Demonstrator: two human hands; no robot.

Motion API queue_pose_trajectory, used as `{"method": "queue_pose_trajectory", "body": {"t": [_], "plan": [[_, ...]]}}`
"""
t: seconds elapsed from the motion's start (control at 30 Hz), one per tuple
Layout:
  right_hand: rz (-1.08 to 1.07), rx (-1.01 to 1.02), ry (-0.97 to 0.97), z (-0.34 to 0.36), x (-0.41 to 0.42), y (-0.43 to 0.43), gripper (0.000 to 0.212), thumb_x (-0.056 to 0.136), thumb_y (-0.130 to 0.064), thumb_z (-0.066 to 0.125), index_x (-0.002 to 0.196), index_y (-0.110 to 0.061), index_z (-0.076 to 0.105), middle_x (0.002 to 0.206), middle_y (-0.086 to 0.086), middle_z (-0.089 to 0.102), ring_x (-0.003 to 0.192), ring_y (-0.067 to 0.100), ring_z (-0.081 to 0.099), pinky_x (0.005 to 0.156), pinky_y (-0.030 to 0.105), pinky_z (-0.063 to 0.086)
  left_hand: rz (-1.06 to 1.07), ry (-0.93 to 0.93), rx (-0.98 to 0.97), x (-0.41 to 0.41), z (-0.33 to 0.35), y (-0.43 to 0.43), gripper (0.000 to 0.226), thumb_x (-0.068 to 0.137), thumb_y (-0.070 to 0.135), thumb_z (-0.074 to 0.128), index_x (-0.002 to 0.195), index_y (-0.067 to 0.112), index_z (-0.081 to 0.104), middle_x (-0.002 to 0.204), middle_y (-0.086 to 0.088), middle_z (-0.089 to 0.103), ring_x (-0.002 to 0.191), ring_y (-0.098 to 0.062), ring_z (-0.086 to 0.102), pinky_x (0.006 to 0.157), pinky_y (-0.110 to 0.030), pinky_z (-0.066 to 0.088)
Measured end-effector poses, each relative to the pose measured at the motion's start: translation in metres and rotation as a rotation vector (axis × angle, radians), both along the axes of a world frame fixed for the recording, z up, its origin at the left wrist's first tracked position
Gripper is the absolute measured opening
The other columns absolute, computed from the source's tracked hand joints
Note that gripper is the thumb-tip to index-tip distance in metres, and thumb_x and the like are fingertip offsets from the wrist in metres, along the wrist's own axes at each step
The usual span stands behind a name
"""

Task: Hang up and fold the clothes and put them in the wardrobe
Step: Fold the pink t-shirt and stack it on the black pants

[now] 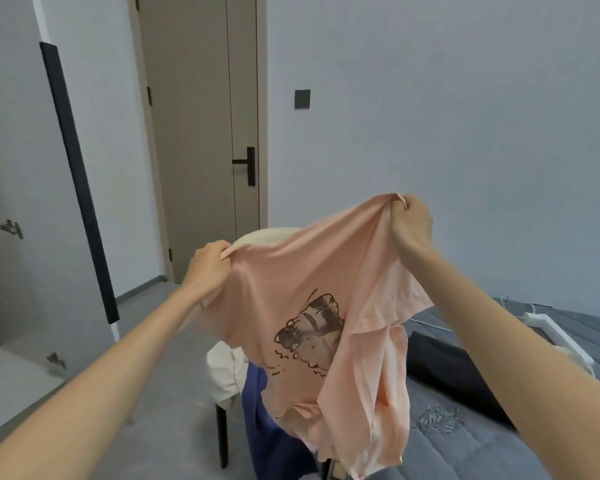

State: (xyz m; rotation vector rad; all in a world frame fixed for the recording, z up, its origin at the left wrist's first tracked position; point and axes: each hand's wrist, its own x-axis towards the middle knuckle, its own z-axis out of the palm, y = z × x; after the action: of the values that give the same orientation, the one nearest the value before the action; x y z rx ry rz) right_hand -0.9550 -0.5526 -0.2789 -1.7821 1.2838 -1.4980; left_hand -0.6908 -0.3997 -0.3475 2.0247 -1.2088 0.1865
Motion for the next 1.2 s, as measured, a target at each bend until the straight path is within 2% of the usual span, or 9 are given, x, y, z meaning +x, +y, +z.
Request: {"method": "queue_pose_trajectory", "body": {"t": [0.17,0.27,0.37,0.43,0.57,0.83,1.0,1.1,1.2], "plan": [[-0.023,0.048,0.543,-0.035,-0.004,0.001,0.04,0.087,-0.017,0.052,0.126,-0.022,0.053,0.131,0.009,0.054,0.126,0.031,0.04,0.099,0.037,0.032,-0.225,-0.182,-0.076,-0.041,0.027,-0.006,0.032,0.087,0.011,0.048,0.103,0.03,0.067,0.104,0.008,0.07,0.098,-0.022,0.06,0.081,-0.041,0.049],[0.4,-0.028,0.66,-0.047,0.008,0.026,0.059,0.083,-0.027,0.067,0.138,-0.027,0.045,0.14,0.002,0.046,0.132,0.024,0.034,0.106,0.039,0.03,-0.311,-0.311,-0.024,-0.069,0.038,-0.013,0.023,0.084,0.017,0.056,0.096,0.033,0.066,0.095,0.005,0.07,0.091,-0.021,0.061,0.073,-0.035,0.046],[0.851,0.1,0.459,-0.059,0.021,0.048,0.033,0.088,-0.025,0.066,0.118,-0.011,0.062,0.112,-0.002,0.065,0.101,0.012,0.06,0.089,0.029,0.048,-0.347,-0.324,-0.111,-0.092,0.049,-0.016,0.01,0.081,0.023,0.062,0.088,0.028,0.065,0.083,0.007,0.068,0.08,-0.021,0.059,0.067,-0.032,0.039],[0.804,0.066,0.398,-0.062,0.025,0.05,0.02,0.092,-0.01,0.054,0.092,0.009,0.057,0.08,0.005,0.056,0.075,0.017,0.051,0.068,0.031,0.039,-0.327,-0.371,-0.165,-0.096,0.056,-0.014,0.012,0.08,0.016,0.06,0.085,0.026,0.064,0.08,0.009,0.066,0.074,-0.017,0.056,0.063,-0.029,0.034],[0.669,0.072,0.192,-0.051,0.026,0.048,0.021,0.088,0.003,0.04,0.081,0.002,0.059,0.065,0.018,0.048,0.067,0.011,0.045,0.063,0.027,0.034,-0.214,-0.423,-0.13,-0.084,0.062,-0.007,0.016,0.08,0.014,0.061,0.087,0.028,0.065,0.086,0.009,0.069,0.079,-0.018,0.058,0.062,-0.029,0.032],[0.46,0.029,-0.084,-0.004,0.028,0.039,0.023,0.094,-0.012,0.038,0.078,-0.011,0.055,0.072,-0.001,0.051,0.066,0.011,0.044,0.057,0.023,0.036,-0.166,0.092,0.037,-0.05,0.012,-0.016,0.033,0.081,0.045,0.069,0.096,0.018,0.058,0.091,0.008,0.059,0.085,-0.015,0.055,0.069,-0.028,0.04],[0.439,0.004,-0.113,0.004,0.025,0.04,0.025,0.094,-0.012,0.038,0.073,-0.018,0.051,0.065,-0.005,0.045,0.061,0.009,0.038,0.056,0.027,0.03,-0.261,0.417,0.22,-0.071,-0.018,-0.024,0.074,0.062,0.094,0.032,0.046,0.023,0.045,0.042,0.012,0.044,0.04,-0.008,0.041,0.044,-0.016,0.032],[0.409,-0.005,-0.125,0.007,0.023,0.038,0.028,0.092,-0.01,0.039,0.066,-0.02,0.044,0.064,-0.004,0.041,0.061,0.011,0.035,0.056,0.028,0.028,-0.327,0.734,0.222,-0.082,-0.021,-0.036,0.089,0.051,0.1,0.028,0.066,0.022,0.068,0.06,0.006,0.069,0.053,-0.012,0.067,0.059,-0.024,0.05],[0.373,0.012,-0.135,0.009,0.019,0.034,0.024,0.089,-0.008,0.038,0.068,-0.016,0.046,0.067,0.0,0.043,0.063,0.012,0.036,0.056,0.027,0.028,-0.466,0.92,0.261,-0.09,-0.011,-0.036,0.066,0.059,0.084,0.058,0.077,0.021,0.062,0.052,0.008,0.063,0.043,-0.008,0.061,0.044,-0.018,0.046]]}}
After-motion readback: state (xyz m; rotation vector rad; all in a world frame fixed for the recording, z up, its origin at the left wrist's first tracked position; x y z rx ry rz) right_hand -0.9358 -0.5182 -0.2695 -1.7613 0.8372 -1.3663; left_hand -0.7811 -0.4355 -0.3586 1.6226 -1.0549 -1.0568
